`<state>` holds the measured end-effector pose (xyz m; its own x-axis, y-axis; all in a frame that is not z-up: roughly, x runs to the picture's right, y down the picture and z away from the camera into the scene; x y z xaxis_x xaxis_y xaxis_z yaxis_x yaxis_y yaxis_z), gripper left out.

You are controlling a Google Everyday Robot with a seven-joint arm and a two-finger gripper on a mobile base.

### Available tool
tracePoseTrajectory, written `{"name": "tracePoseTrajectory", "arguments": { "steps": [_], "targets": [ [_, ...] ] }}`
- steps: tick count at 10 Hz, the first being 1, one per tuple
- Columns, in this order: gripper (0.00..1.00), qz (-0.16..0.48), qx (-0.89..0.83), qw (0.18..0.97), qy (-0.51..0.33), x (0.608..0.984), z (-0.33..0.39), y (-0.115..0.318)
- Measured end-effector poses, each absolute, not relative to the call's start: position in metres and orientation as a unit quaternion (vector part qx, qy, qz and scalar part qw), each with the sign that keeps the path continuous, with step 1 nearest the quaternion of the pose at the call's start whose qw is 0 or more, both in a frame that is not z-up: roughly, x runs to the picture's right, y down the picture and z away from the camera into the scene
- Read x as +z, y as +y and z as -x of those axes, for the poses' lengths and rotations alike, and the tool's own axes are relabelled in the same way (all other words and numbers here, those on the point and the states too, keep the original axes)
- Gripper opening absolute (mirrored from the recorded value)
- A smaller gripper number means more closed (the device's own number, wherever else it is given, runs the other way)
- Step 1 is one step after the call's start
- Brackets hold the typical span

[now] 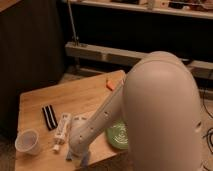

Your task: Wipe the white sponge on the table

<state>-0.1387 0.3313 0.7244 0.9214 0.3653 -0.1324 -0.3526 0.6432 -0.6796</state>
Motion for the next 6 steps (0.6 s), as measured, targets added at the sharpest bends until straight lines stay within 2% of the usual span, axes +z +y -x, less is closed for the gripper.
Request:
{"name": "tracePoseTrajectory", "arguments": {
  "steps": [6],
  "targets": [
    [0.42,0.362,0.196,0.911,0.007,0.742,0.122,0.299]
  ]
}}
